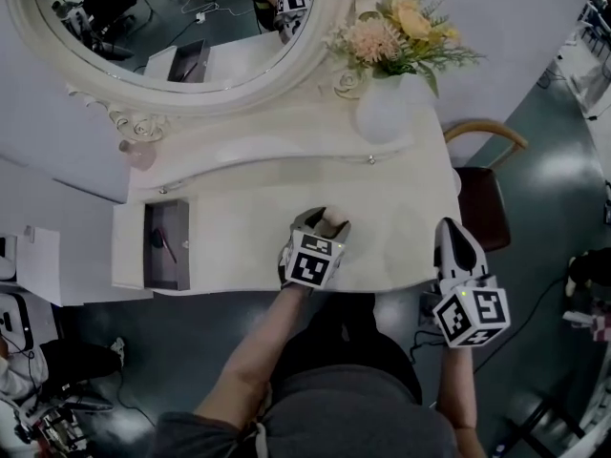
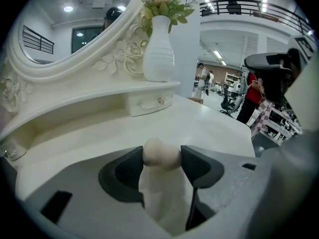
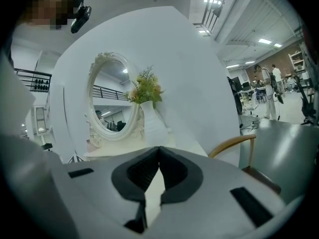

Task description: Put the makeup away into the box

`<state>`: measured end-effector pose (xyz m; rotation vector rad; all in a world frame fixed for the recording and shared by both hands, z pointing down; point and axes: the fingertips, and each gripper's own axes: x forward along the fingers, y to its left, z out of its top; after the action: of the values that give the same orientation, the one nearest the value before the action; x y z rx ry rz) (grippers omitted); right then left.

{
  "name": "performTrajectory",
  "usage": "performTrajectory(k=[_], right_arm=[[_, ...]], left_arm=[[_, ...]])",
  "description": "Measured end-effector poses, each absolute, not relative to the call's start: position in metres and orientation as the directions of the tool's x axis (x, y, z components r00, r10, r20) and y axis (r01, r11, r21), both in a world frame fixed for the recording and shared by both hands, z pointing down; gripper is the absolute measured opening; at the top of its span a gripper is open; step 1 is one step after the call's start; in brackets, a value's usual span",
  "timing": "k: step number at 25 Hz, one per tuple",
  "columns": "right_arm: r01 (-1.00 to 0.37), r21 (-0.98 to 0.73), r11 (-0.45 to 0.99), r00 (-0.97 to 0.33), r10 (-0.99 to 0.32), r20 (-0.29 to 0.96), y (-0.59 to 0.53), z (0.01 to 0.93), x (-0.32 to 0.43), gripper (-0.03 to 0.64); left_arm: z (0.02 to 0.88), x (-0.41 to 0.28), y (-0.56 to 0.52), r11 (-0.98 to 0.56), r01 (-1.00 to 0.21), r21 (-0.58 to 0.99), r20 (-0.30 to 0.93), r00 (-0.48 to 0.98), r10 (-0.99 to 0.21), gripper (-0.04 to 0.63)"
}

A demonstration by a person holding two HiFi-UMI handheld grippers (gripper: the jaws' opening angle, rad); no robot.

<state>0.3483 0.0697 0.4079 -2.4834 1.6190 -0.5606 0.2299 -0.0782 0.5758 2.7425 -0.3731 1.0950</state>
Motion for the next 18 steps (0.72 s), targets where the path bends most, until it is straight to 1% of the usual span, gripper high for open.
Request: performTrajectory(k=[9,18], right_arm=[[-0.886,-0.316,-0.339,0.281,-0.935,0.217,0.058,0.405,0.344,0.005],[-0.925,-0.327,-0.194,0.136,-0.972,0.192,0.026,0.401,0.321,0.005]], left_arm=[[0.539,0.225,-0.086,-0.934,-0.357,0.022,0.635,0.726,-0.263,0.235],[0.499,0.194,-0.107,-0.879,-0.477,-0.016,0.569,0.718,-0.400,0.230]])
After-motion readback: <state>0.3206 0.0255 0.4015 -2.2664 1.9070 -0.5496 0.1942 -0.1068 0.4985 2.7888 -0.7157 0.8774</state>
